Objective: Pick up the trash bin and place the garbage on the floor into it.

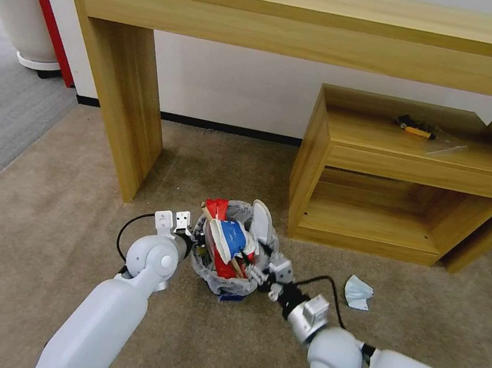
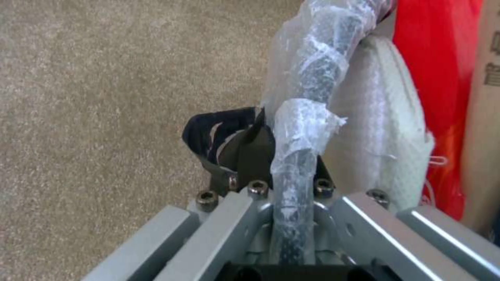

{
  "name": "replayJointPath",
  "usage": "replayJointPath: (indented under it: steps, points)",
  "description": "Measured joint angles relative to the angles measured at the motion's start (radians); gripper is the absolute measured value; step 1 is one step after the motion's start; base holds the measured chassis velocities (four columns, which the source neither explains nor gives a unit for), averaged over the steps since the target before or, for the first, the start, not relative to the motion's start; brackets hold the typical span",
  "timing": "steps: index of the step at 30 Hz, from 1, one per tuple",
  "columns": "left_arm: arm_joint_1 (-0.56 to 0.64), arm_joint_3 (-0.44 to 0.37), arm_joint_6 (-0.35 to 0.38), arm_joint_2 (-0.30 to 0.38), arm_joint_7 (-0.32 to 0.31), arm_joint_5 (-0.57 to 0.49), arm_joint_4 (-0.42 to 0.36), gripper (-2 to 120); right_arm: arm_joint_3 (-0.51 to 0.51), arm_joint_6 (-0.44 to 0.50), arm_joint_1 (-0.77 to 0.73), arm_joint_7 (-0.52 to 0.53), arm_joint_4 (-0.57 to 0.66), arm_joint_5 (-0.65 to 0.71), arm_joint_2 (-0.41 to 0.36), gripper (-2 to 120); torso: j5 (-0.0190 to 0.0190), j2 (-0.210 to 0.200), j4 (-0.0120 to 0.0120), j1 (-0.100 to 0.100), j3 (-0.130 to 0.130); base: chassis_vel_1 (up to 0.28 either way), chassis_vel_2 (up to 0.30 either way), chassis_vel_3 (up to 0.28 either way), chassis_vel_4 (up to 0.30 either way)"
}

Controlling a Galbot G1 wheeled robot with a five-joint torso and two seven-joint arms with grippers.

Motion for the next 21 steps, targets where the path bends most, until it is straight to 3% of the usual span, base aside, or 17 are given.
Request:
replayJointPath:
  steps: [1,3,6,8,13,21]
  points:
    - [0.0,0.0,0.0,0.0,0.0,0.0,0.0,0,0.0,0.0,0.0,0.0,0.0,0.0,0.0,67,0.0,0.0,0.0,0.0,0.0,0.0,0.0,0.0,0.0]
    - [0.004,0.0,-0.001,-0.005,0.003,0.009,0.005,0,0.031,-0.022,0.015,0.013,-0.002,-0.02,-0.034,80,-0.0001,0.0,-0.0005,0.0,0.0,0.0,0.0,0.0,0.0]
    - [0.008,-0.003,-0.002,-0.008,0.005,0.015,0.007,0,0.055,-0.037,0.021,0.015,-0.011,-0.045,-0.057,86,0.0001,0.0,-0.0003,0.0,0.0,0.0,0.0,0.0,0.0]
    - [0.015,-0.011,-0.003,-0.014,0.008,0.024,0.01,0,0.079,-0.064,0.032,0.024,-0.031,-0.086,-0.097,97,0.0002,0.0,-0.0001,0.0,0.0,0.0,0.0,0.0,0.0]
    - [0.023,-0.019,-0.006,-0.021,0.011,0.035,0.012,0,0.098,-0.08,0.036,0.034,-0.076,-0.125,-0.142,100,0.0002,0.0,-0.0002,0.0,0.0,0.0,0.0,0.0,0.0]
    - [0.049,-0.047,0.0,-0.028,0.01,0.042,-0.009,0,0.149,-0.085,-0.004,0.091,-0.327,-0.215,-0.181,100,0.0001,0.0,-0.0006,0.0,0.0,0.0,0.0,0.0,0.0]
